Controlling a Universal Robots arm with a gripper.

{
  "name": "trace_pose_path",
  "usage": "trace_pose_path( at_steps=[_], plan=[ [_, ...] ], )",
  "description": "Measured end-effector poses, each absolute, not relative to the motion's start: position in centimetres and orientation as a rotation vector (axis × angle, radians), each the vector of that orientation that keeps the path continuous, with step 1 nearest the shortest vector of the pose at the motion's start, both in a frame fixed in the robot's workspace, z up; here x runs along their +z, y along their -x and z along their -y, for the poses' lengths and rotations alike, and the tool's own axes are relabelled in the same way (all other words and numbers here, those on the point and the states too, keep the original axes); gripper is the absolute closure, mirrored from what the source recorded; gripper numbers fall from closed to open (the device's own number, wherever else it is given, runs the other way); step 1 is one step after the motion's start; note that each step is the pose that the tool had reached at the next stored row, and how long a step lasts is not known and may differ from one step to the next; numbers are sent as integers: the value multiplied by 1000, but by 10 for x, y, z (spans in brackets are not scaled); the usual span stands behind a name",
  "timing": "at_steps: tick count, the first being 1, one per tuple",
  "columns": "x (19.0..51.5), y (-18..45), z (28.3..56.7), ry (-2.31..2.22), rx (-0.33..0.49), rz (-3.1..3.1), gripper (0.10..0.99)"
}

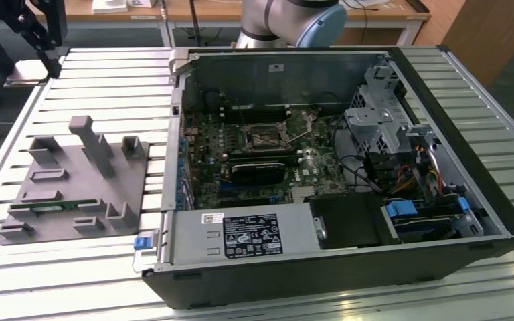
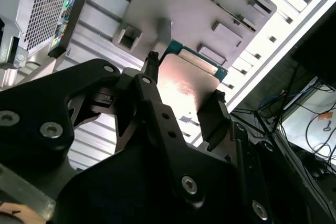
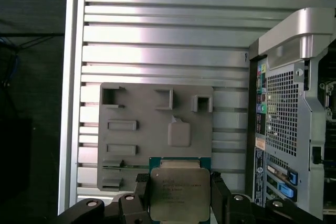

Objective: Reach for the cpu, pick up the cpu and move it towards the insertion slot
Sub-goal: 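Pick up the cpu and move it towards the insertion slot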

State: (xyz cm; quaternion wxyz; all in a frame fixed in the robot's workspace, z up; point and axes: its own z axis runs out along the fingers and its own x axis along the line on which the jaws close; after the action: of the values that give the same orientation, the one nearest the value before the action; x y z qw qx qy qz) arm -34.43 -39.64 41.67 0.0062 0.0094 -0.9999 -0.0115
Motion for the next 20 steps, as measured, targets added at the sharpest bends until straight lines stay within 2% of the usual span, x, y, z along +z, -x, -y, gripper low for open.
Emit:
trace_pose_path(
  at_steps=[20],
  plan=[
    [415,302,396,-29,-36,3129,541]
  ],
)
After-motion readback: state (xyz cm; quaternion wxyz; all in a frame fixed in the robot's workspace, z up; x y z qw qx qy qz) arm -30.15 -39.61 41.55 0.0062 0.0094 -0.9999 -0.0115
